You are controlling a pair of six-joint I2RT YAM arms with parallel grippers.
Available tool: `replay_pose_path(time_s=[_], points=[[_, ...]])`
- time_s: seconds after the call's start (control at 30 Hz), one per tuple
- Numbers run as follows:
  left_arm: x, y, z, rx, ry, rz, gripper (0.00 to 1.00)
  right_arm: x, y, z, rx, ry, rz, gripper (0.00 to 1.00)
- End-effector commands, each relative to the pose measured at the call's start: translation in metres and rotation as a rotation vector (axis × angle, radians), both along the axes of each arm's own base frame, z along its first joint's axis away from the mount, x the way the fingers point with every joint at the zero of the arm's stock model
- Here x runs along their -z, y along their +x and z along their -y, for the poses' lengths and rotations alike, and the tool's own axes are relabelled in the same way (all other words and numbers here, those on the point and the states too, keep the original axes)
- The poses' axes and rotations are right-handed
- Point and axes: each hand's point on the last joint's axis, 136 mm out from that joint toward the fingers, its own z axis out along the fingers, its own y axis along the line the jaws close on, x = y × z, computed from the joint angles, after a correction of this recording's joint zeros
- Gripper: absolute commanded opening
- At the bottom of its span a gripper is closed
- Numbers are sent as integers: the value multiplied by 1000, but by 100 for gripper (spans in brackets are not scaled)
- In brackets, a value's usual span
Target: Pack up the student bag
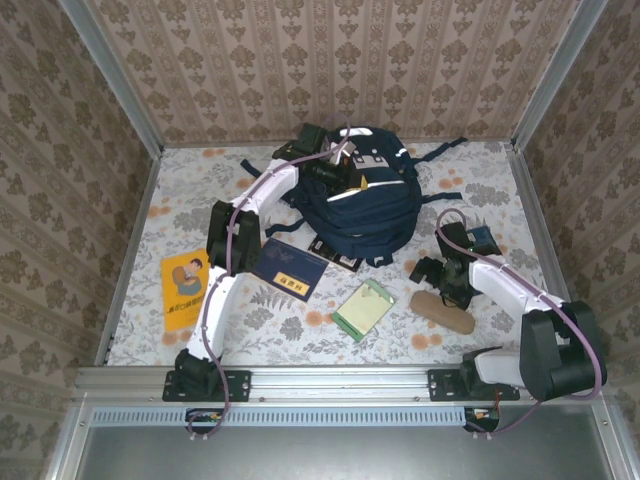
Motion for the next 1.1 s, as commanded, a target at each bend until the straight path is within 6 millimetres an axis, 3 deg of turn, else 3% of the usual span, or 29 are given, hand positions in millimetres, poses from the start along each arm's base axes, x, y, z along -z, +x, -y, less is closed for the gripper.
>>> replay_pose_path(time_s=[0.0, 0.33, 0.77, 0.83, 0.97, 1.07], points=[[-53, 10, -7, -15, -76, 97, 0, 5, -24, -8, 64, 78, -68, 100], [-58, 10, -9, -17, -91, 92, 0, -3, -46, -11, 74, 109, -64, 100], [-60, 13, -9, -25, -106, 81, 0, 11, -60, -22, -149, -59, -172, 99], [-65, 14, -10, -28, -110, 87, 0, 11, -58, -24, -172, -71, -174, 91], [-76, 16, -11, -37, -122, 95, 0, 11, -58, -25, -195, -94, -183, 66], [-87, 17, -12, -44, -136, 108, 0, 6, -58, -21, -197, -111, -170, 54]])
